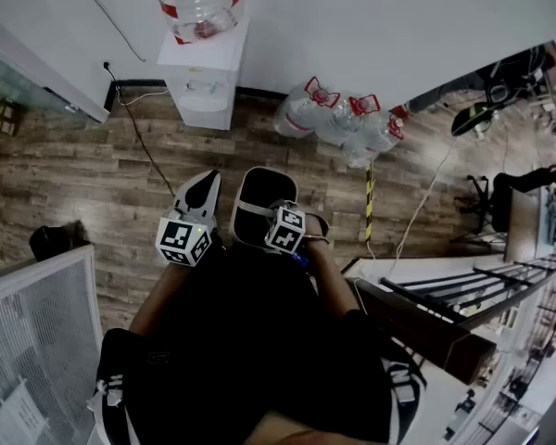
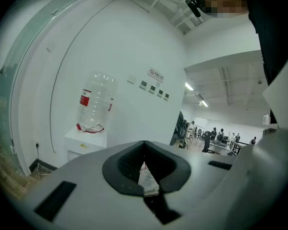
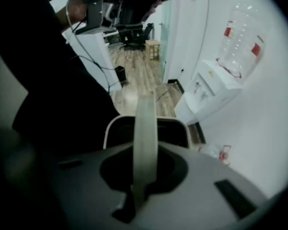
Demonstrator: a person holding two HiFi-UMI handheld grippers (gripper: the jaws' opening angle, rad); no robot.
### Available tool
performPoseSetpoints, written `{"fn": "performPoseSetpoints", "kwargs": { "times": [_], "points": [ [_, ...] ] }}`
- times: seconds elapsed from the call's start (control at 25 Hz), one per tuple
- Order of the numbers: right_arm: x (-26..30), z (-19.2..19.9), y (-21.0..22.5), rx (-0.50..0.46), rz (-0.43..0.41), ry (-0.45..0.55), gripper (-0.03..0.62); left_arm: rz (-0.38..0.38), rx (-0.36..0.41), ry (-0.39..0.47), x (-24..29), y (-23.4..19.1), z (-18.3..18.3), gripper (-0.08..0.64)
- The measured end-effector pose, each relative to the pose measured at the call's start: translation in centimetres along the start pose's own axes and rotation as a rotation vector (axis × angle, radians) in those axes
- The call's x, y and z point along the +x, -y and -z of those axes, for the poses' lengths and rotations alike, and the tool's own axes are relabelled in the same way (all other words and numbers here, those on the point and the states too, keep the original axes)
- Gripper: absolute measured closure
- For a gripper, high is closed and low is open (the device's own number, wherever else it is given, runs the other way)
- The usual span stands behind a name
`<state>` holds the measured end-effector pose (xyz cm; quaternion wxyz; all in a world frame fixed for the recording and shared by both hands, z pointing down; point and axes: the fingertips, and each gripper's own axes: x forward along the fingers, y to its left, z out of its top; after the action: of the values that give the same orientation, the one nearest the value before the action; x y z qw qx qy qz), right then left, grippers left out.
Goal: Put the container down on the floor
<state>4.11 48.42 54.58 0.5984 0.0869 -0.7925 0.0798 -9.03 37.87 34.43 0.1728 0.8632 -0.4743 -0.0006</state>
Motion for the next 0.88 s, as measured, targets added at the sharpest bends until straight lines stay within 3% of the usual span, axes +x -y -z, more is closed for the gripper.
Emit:
{"fn": "performPoseSetpoints", "kwargs": {
  "times": [0.88],
  "points": [
    [0.7, 2.2, 1.1, -0.007, -0.006, 0.037, 0.560, -0.079, 0.033, 0.033, 0.7, 3.2, 0.8, 0.528]
  ]
}}
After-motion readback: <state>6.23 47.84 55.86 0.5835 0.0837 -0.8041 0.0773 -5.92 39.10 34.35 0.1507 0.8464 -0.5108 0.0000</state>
